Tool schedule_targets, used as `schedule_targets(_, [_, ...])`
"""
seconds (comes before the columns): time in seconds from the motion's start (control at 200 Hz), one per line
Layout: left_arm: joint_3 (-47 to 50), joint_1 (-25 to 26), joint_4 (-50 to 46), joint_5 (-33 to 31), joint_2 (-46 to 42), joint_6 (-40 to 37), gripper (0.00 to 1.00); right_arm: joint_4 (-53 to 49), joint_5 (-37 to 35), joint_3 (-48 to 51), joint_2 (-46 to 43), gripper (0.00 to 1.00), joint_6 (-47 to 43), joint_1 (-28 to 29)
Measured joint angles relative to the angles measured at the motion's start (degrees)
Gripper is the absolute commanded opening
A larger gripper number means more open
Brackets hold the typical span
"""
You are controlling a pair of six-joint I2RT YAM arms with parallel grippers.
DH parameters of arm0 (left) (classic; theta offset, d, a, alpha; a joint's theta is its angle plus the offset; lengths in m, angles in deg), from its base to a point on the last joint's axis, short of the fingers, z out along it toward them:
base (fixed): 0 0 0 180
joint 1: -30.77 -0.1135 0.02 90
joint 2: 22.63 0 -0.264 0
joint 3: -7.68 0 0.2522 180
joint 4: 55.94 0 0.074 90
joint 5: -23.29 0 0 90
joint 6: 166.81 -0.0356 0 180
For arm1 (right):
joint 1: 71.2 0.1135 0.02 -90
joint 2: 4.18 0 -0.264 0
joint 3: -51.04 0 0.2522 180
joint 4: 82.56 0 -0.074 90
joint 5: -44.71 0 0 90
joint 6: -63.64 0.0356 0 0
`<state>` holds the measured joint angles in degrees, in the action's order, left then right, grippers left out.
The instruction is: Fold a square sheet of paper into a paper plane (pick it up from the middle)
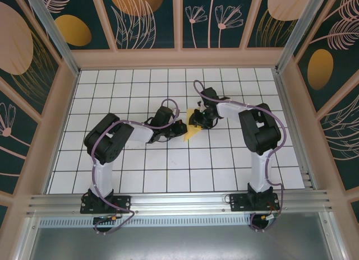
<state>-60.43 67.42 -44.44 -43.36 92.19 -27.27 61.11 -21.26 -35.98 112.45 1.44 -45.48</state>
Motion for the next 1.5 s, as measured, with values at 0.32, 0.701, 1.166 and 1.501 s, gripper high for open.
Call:
schedule_targets(0.32, [-0.11, 0.00, -0.17, -0.07, 0.09, -0.42, 0.05, -0.15, -0.11, -0.07, 0.07, 0.32, -0.02, 0.00])
schedule_targets(0.701, [-0.17, 0.00, 0.11, 0.26, -0.37, -0.48, 0.09, -1.07, -0.20, -0.92, 0.52, 0.34, 0.00, 0.17])
schedule_targets(1.166, [0.00, 0.02, 1.88, 3.04, -0.92, -0.92, 0.09, -1.29, -0.17, -1.18, 0.68, 0.35, 0.83, 0.22])
schedule_targets(1.501, [-1.66, 0.04, -1.18, 2.38, 0.48, -2.01, 0.06, -1.44, -0.17, -1.29, 0.74, 0.35, 1.09, 0.22])
